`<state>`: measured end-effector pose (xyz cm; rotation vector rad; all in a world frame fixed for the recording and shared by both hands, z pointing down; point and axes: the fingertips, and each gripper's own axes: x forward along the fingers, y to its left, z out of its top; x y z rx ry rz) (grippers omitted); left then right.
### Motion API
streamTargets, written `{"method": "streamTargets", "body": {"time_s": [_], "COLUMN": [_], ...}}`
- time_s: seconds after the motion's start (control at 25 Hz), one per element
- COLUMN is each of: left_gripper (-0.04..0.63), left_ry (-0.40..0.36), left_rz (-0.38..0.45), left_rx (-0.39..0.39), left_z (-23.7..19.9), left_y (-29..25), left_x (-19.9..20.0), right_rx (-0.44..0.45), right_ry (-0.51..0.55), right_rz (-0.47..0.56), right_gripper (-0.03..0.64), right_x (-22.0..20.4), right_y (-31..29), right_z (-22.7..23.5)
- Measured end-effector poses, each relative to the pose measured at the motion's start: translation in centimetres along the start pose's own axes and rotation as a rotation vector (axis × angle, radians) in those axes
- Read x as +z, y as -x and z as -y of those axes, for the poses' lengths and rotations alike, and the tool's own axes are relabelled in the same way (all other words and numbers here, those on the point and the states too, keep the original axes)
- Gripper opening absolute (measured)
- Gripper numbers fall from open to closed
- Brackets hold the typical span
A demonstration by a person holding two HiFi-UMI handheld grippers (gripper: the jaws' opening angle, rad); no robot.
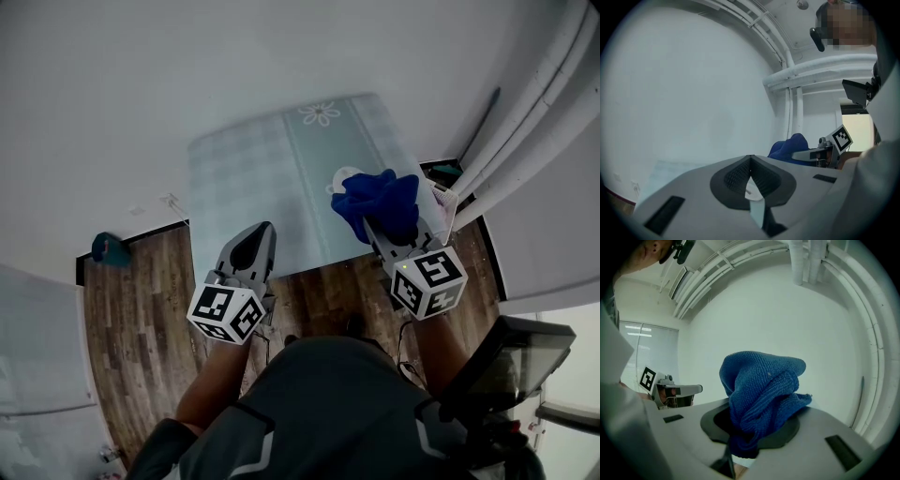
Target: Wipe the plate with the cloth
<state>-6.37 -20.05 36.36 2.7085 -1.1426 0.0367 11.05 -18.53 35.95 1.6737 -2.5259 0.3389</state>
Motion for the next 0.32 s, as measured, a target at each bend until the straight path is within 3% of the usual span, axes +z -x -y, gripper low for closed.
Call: {"method": "streamTargets", "body": {"time_s": [0.32], "left_gripper": [0.009], "left_ry": [0.000], "left_rz": [0.014], "left_rx": [0.008], "left_z": [0.4], "left_y": [1.3], "left_x": [0.2], "right_rx": [-0.026], "right_ry": [0.022], "right_rz": [0.010], "right_gripper": [0.100], "right_x": [0.3], "right_y": [1.5], "right_z": [-1.1]}}
